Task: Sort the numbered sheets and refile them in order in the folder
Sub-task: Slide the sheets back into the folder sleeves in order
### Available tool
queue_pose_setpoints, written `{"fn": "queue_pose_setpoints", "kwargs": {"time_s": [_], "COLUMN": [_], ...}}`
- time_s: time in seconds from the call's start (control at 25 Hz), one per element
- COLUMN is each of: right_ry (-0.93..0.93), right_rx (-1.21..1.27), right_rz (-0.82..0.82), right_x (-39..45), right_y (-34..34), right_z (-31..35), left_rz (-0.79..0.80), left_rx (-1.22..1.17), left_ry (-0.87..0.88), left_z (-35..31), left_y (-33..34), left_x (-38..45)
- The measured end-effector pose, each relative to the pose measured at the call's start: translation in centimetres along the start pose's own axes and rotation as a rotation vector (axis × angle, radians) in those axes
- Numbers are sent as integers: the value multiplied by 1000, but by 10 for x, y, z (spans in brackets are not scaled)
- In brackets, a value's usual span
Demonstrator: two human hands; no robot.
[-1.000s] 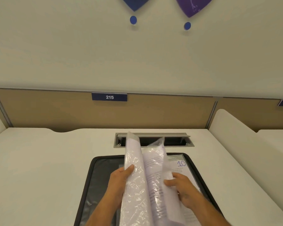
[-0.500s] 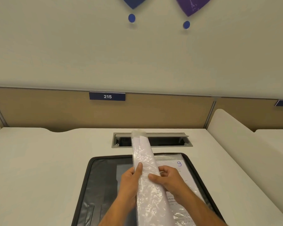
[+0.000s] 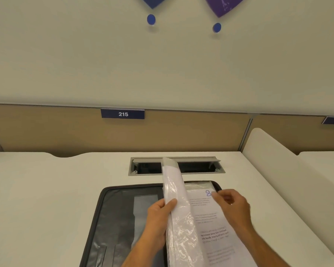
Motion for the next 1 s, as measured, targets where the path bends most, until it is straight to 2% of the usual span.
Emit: {"fn": "queue_pose_setpoints", "kwargs": {"time_s": [0.12,0.16,0.24,0.44,0.52,0.56,0.64,0.68,0.72,0.76,0.8,0.88,0.92,1.0], "right_ry": [62,87,132,323,353,316,94,-57,-172,-229,-199,-37,17,81], "right_rx": [162,149,144,317,242,150,-60,-126,-148,-118,-59,42,65,124], "right_rz": [395,467,490,435,298,183,-59,-120,-109,-29,117,416,491,495], "right_x": [-17,-21,-19,-7,-3,1,5,4,1,-2,-5,-19,-23,-24], "right_y": [59,70,76,52,35,23,-1,-6,-2,8,24,58,66,67], "right_z": [14,12,4,-31,-44,-46,-28,-13,0,8,10,1,-5,-13], "left_rz": [30,45,54,21,11,9,13,18,24,32,39,57,63,50], "left_rx": [-2,-3,-8,-8,-1,0,2,1,1,5,6,-7,-3,20], "left_ry": [7,1,-21,-36,-52,-61,-81,-88,-91,-90,-88,-98,-106,-117], "left_z": [11,14,19,22,25,26,30,31,33,34,35,38,39,41], "left_y": [14,19,24,21,20,19,19,20,21,23,25,28,30,31], "left_x": [5,6,9,11,11,11,11,10,10,9,10,10,10,9]}}
Point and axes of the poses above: each hand's wrist, its own x-axis towards the middle knuckle, its own y-axis out of the palm, z = x × y, the point moved 9 cm from there along x, towards the middle knuckle, and after that the axes turned 10 degrees about -y, right-handed, at the moved point
